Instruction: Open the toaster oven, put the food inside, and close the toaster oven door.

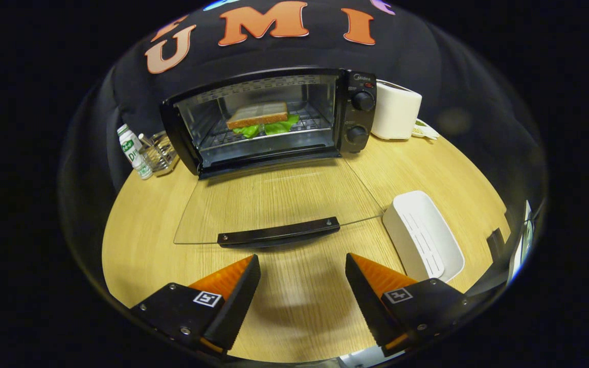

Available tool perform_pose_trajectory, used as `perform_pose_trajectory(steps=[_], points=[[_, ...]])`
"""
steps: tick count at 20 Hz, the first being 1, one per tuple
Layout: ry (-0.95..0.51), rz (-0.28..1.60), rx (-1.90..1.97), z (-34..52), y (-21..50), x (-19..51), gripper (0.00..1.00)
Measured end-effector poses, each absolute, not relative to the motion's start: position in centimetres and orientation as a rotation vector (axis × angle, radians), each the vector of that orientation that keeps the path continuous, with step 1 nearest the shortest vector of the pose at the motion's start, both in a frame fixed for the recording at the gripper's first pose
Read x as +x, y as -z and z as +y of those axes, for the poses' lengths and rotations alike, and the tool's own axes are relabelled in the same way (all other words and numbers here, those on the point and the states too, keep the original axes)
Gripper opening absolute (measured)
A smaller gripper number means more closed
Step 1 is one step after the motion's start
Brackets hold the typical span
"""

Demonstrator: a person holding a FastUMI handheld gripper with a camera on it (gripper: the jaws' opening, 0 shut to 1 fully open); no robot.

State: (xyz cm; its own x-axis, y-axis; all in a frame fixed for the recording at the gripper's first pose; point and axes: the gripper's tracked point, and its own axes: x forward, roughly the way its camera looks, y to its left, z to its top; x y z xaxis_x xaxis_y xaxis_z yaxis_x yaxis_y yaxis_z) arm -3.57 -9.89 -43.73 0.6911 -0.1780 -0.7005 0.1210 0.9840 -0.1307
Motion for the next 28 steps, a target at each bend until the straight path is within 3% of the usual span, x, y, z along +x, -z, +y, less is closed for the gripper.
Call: perform_pose_trajectory(steps=[13,28], points=[[0.124,0.816,-0.144,-8.5,44.8,-1.2,0.99],[0.069,0.71,-0.142,-7.0,37.0,1.2,0.99]])
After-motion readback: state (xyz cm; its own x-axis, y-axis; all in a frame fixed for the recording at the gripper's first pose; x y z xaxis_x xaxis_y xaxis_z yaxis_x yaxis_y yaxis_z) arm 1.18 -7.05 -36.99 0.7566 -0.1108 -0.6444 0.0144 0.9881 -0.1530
